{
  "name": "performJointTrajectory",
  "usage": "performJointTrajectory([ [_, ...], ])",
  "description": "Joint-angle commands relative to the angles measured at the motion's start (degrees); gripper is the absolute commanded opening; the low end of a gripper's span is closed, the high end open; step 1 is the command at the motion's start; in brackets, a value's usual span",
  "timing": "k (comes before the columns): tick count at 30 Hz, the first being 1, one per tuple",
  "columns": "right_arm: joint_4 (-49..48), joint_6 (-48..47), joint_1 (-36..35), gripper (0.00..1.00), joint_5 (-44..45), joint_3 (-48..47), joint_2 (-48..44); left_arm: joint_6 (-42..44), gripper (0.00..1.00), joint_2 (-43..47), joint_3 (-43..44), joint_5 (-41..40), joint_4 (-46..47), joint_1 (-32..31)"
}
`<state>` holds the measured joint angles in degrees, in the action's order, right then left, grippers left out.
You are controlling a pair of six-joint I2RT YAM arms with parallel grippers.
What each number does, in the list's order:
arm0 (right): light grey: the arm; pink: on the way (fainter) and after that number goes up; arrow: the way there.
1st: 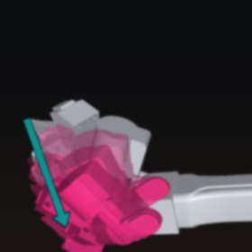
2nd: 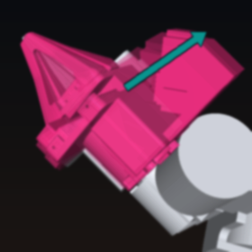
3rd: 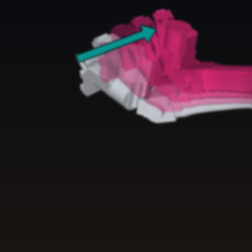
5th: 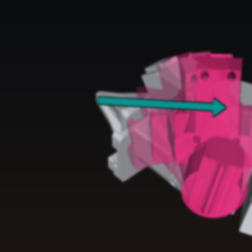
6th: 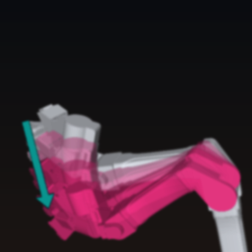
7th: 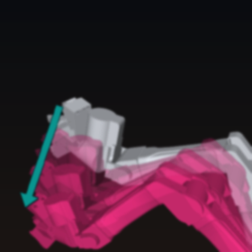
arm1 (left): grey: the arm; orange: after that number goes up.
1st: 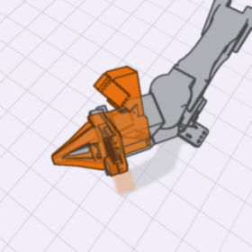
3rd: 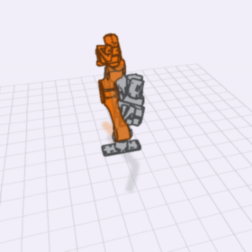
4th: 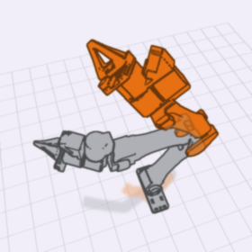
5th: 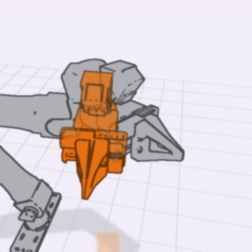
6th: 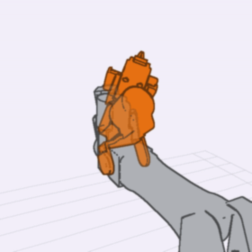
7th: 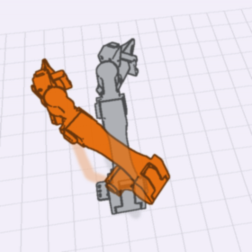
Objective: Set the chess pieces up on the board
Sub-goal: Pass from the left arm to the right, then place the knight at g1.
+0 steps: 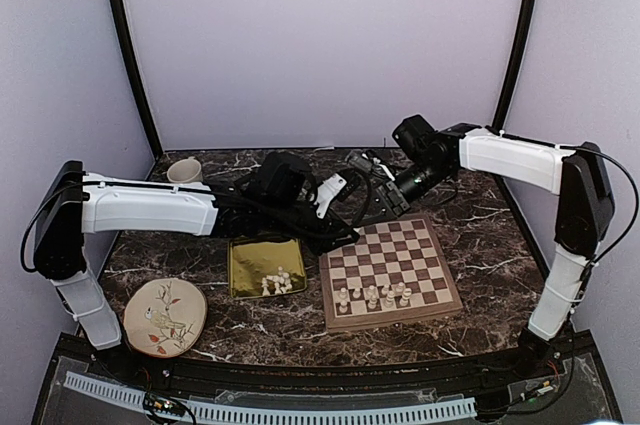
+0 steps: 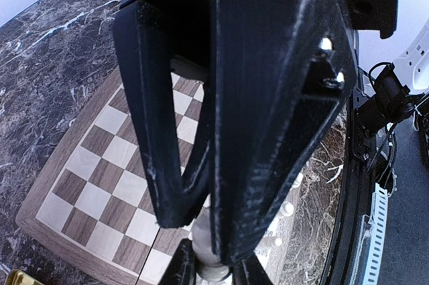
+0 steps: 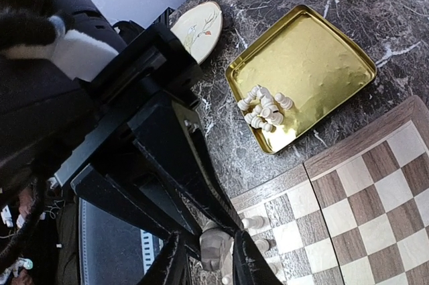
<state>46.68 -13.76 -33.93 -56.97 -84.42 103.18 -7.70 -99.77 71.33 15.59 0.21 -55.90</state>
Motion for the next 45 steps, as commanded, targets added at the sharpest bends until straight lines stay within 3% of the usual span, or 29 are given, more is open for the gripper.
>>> performJointTrajectory([
  [1, 0.03, -0.66, -0.49, 0.19, -0.31, 0.56, -0.04, -0.09, 0.07, 0.54, 1.44, 0.36, 1.63, -0.35],
  [12, 0.85, -1.38, -0.53, 0.02, -0.64, 0.33, 0.66, -0.3, 0.08, 0.3, 1.0, -1.53, 1.99, -0.35],
  [20, 1.2, -3.57, 2.71, 0.0, 1.35, -0.72, -1.62, 1.18, 0.43, 1.2, -1.94, -5.6, 1.72, -0.35],
  [26, 4.75, -9.21, 7.56, 0.0, 7.29, 0.42, -5.07, 2.7, 0.47, 4.15, -5.45, -8.72, 0.65, -0.26],
  [36, -0.61, -17.61, 8.91, 0.0, 26.38, 19.64, -22.86, -1.1, 0.48, 6.5, -6.84, -15.82, 0.22, 1.93],
  [45, -1.67, -24.55, 4.52, 0.0, 33.68, 34.33, -34.19, -2.05, 0.48, 5.31, -4.02, -16.46, -0.36, 2.7],
])
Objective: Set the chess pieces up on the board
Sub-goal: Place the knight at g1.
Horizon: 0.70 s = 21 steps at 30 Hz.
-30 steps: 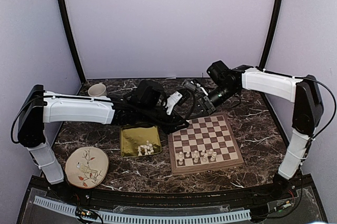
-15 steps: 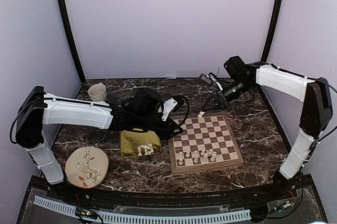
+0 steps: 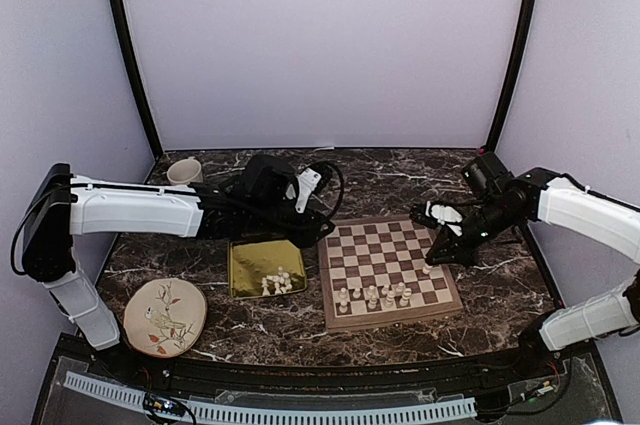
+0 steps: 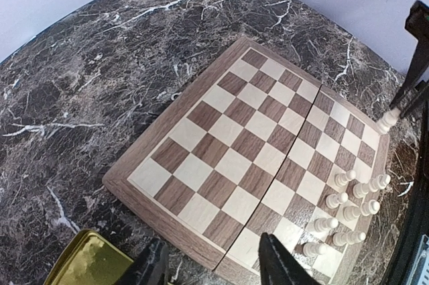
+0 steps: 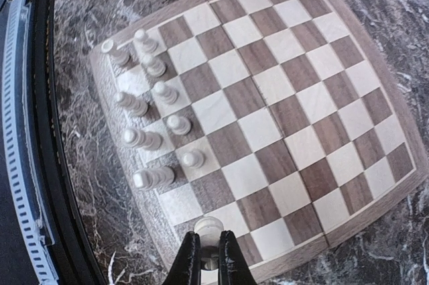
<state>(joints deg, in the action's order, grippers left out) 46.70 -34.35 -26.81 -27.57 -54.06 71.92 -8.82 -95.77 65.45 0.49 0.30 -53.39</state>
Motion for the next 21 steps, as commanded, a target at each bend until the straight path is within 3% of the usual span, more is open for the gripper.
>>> performJointTrajectory([
  [1, -2.06, -4.12, -3.31, 0.0, 4.61, 5.03, -3.41, -1.15, 0.48, 1.17, 1.94, -1.63, -0.6, 0.29],
  [21, -5.69, -2.84, -9.03, 0.0, 7.82, 10.81, -3.04, -3.54, 0.48, -0.22, 1.56, -0.52, -2.13, 1.35],
])
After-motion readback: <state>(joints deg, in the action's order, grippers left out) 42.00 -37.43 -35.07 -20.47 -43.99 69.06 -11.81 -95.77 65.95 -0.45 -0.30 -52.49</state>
